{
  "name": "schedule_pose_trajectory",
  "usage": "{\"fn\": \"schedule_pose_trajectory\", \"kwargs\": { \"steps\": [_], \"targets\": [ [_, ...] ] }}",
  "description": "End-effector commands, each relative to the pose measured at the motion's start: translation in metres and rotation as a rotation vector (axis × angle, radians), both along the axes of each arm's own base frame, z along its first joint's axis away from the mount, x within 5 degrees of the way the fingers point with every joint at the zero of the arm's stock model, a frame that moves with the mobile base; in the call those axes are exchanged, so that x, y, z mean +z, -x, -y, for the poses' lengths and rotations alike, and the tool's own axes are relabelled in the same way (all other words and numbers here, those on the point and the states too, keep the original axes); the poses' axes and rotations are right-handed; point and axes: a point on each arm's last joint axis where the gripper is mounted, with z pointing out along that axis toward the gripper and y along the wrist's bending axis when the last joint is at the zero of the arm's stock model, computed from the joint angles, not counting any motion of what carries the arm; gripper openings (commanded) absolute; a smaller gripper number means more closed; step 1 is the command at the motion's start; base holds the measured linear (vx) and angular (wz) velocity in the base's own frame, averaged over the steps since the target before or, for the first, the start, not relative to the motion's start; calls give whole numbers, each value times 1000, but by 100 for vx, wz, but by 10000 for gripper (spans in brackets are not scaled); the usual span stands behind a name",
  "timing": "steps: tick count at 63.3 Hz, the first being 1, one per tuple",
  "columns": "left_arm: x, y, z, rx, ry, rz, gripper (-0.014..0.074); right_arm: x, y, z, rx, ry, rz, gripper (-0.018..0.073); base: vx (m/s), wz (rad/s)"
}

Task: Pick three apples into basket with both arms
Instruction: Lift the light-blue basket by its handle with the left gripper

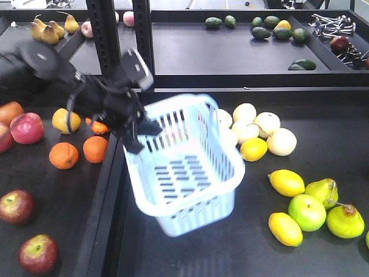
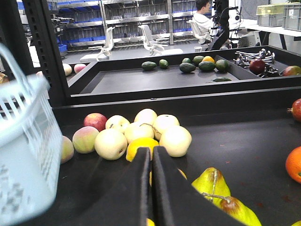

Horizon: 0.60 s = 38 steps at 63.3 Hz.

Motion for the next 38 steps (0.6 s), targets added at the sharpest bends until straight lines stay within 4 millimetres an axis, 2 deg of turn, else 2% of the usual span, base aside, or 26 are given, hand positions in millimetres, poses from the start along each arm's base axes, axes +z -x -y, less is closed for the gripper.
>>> {"fn": "schedule_pose_trajectory", "kwargs": {
  "steps": [1, 13, 21, 29, 38],
  "targets": [
    [63, 28, -7, 96, 157, 52, -8, 2, 0, 1, -10, 18, 66, -4, 0, 0],
    [107, 71, -26, 195, 199, 59, -8, 2, 0, 1, -10, 18, 66, -4, 0, 0],
    [124, 101, -39, 252, 227, 84, -8, 2, 0, 1, -10, 18, 66, -4, 0, 0],
    [127, 134, -51, 294, 274, 89, -8, 2, 0, 1, -10, 18, 66, -4, 0, 0],
    [111, 173, -67, 350, 318, 105, -8, 2, 0, 1, -10, 18, 66, -4, 0, 0]
  ]
}}
